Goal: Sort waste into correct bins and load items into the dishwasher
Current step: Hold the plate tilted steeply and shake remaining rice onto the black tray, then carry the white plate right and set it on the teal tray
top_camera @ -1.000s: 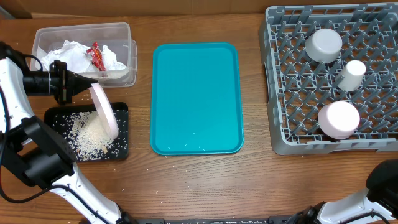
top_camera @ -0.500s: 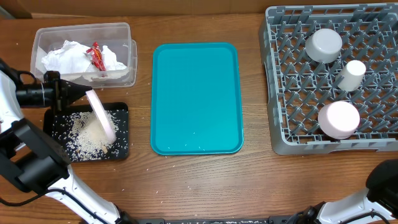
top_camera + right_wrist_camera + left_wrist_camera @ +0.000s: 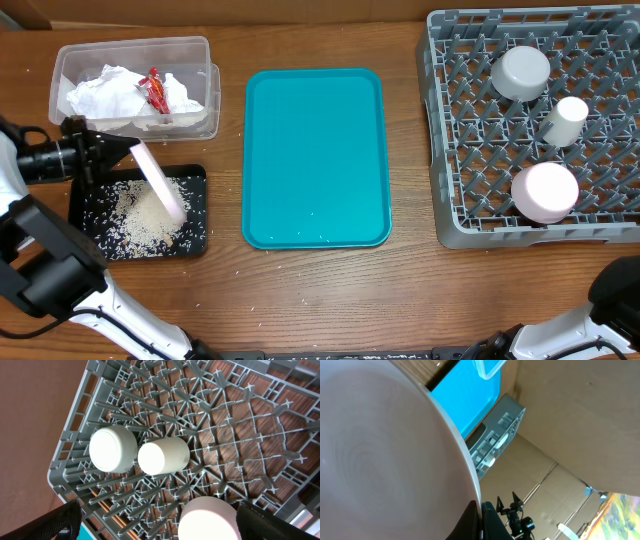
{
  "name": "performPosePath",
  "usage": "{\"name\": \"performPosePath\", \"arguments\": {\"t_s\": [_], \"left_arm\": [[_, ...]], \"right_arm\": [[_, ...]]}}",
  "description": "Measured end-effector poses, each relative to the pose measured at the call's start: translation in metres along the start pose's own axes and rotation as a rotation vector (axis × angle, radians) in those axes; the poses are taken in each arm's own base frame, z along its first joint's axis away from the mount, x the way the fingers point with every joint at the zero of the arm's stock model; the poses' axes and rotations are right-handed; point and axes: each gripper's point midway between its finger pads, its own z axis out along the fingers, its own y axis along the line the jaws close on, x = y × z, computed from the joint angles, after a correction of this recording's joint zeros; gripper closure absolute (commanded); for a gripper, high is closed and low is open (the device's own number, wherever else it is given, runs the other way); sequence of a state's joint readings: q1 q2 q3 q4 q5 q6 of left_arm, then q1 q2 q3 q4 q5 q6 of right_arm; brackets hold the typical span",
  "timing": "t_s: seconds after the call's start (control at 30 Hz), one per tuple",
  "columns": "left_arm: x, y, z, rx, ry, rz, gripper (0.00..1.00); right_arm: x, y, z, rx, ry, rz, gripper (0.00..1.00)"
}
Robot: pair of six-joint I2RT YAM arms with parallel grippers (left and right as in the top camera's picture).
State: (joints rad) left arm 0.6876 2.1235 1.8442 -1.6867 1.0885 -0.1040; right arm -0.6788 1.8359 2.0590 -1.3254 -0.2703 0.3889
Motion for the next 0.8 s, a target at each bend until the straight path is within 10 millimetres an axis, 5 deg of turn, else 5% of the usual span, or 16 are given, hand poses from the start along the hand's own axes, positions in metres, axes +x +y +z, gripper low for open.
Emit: {"name": "performPosePath", "arguments": {"t_s": [0.8], "left_arm": [[0.016,-0.026,-0.017,0.118,-0.039,0.136,0.96]], "right_arm": [[0.000,0.000,0.000,0.000,0.000,0.000,0.00]]}}
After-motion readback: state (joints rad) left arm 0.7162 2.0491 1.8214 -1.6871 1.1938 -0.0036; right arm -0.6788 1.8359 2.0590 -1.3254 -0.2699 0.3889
